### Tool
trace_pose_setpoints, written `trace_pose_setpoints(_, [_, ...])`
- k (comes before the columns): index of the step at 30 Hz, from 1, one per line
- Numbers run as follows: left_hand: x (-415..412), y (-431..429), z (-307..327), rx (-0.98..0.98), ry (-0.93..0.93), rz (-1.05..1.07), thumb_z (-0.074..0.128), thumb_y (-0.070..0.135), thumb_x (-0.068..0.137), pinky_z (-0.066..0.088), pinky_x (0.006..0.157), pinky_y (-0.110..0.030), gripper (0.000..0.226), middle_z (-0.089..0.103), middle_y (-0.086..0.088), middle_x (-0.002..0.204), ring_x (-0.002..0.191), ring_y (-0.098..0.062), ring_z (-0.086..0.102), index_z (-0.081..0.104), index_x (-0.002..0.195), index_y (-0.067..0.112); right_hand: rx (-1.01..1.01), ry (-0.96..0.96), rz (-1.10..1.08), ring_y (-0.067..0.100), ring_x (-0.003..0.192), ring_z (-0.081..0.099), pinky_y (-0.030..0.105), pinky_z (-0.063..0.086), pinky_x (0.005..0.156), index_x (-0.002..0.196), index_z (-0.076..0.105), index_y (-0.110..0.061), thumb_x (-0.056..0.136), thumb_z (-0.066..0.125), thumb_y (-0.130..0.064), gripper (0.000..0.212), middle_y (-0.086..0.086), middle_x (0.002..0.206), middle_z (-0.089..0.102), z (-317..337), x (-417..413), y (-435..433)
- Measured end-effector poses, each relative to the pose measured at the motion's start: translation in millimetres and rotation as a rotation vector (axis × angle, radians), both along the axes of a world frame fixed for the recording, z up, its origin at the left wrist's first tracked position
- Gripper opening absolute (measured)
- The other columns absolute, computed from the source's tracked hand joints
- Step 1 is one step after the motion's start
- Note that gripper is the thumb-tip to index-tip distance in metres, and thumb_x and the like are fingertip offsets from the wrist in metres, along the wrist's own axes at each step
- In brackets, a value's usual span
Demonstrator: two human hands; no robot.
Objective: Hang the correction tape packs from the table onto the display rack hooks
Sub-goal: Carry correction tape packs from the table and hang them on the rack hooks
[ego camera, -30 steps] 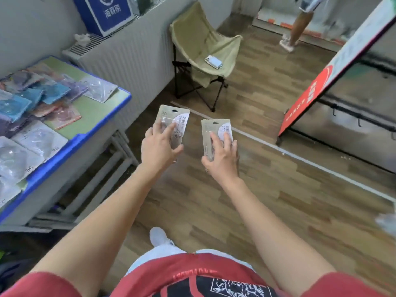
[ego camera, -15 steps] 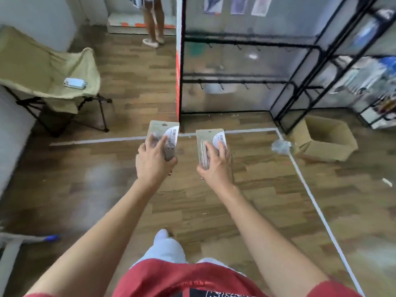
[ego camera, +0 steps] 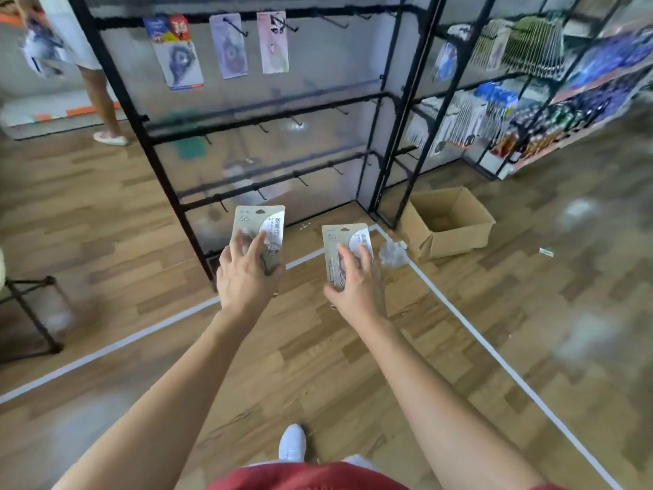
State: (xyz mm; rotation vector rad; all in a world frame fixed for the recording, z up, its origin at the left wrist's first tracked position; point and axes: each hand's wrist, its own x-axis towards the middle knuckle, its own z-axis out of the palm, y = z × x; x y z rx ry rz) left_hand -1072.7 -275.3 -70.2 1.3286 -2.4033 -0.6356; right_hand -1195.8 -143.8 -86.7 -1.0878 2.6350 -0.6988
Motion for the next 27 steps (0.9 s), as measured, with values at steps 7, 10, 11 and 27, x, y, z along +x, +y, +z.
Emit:
trace_pose_setpoints(7, [-85, -68, 23, -0.050, 0.078, 0.012, 0.067, 0.033, 0.084, 0.029, 0.108, -0.045, 0.068, 0.022, -0.007, 0.154, 0.137, -0.034, 0.026, 0.037, 0.145, 0.028, -0.105, 0.097, 0.003, 0.035, 0.141, 0.020, 0.047, 0.030, 0.110, 0.149, 0.028, -0.025, 0.087, 0.062, -0.035, 0.071, 0.008, 0.157, 0.016, 20, -89, -74])
trace_pose_setpoints(10, [-123, -91, 33, -0.080, 0.100, 0.030, 0.067, 0.033, 0.084, 0.028, 0.108, -0.046, 0.069, 0.021, -0.008, 0.155, 0.137, -0.035, 0.026, 0.037, 0.146, 0.028, -0.168, 0.131, 0.017, 0.035, 0.140, 0.020, 0.046, 0.034, 0.108, 0.148, 0.029, -0.024, 0.087, 0.062, -0.034, 0.071, 0.009, 0.157, 0.017, 33, -132, -106])
trace_pose_setpoints(11, [-137, -99, 37, -0.097, 0.108, 0.037, 0.067, 0.033, 0.084, 0.028, 0.107, -0.046, 0.069, 0.020, -0.009, 0.155, 0.136, -0.036, 0.026, 0.036, 0.146, 0.028, -0.183, 0.143, 0.027, 0.035, 0.139, 0.021, 0.046, 0.034, 0.107, 0.148, 0.030, -0.024, 0.086, 0.063, -0.034, 0.071, 0.009, 0.157, 0.018, 38, -146, -117])
trace_pose_setpoints(27, [-325, -200, 119, -0.307, 0.285, 0.243, 0.068, 0.037, 0.083, 0.030, 0.109, -0.044, 0.072, 0.019, -0.007, 0.157, 0.139, -0.033, 0.025, 0.033, 0.146, 0.036, -0.580, 0.234, 0.300, 0.033, 0.139, 0.028, 0.048, 0.031, 0.109, 0.146, 0.037, -0.020, 0.081, 0.072, -0.028, 0.074, 0.013, 0.154, 0.027, 122, -363, -248])
